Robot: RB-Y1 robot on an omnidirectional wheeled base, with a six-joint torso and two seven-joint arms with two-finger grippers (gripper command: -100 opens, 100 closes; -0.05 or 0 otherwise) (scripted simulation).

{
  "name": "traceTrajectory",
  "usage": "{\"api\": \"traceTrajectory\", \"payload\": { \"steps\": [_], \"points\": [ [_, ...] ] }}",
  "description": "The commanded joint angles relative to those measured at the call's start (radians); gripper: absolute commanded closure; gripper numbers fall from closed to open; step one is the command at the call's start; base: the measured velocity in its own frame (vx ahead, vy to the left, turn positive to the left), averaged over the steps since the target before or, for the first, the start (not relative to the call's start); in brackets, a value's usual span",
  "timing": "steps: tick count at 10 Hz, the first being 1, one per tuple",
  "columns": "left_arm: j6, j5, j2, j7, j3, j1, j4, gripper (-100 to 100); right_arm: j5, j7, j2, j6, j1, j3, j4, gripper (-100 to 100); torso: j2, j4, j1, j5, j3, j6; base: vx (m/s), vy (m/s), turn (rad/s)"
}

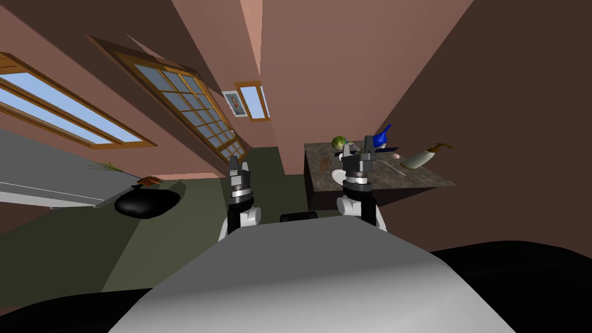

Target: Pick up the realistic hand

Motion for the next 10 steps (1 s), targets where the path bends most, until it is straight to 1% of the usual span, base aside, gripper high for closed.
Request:
{"api": "traceTrajectory", "payload": {
  "steps": [1, 3, 5, 7, 10],
  "points": [
    [0.000, 0.000, 0.000, 0.000, 0.000, 0.000, 0.000, 0, 0.006, 0.010, -0.030, -0.009, 0.007, -0.001, 0.007, -100, 0.000, 0.000, 0.000, 0.000, 0.000, 0.000, -0.013, 0.025, -0.034],
    [0.000, 0.000, 0.000, 0.000, 0.000, 0.000, 0.000, 0, 0.019, 0.034, -0.074, -0.030, 0.023, -0.003, 0.025, -100, 0.002, 0.000, 0.003, 0.001, 0.001, 0.000, -0.030, 0.073, -0.051],
    [0.000, 0.000, 0.000, 0.000, 0.000, 0.000, 0.000, 0, 0.040, 0.069, -0.115, -0.061, 0.047, -0.006, 0.052, -100, 0.004, 0.001, 0.007, 0.001, 0.002, 0.000, -0.053, 0.113, -0.073],
    [0.000, 0.000, 0.000, 0.000, 0.000, 0.000, 0.000, 0, 0.067, 0.116, -0.157, -0.100, 0.079, -0.010, 0.088, -100, 0.003, 0.001, 0.008, 0.002, 0.002, 0.000, -0.036, 0.122, -0.097],
    [0.000, 0.000, 0.000, 0.000, 0.000, 0.000, 0.000, 0, 0.116, 0.202, -0.231, -0.171, 0.140, -0.019, 0.161, -100, 0.005, 0.001, 0.008, 0.002, 0.003, 0.000, -0.065, 0.122, -0.116]
  ]
}}
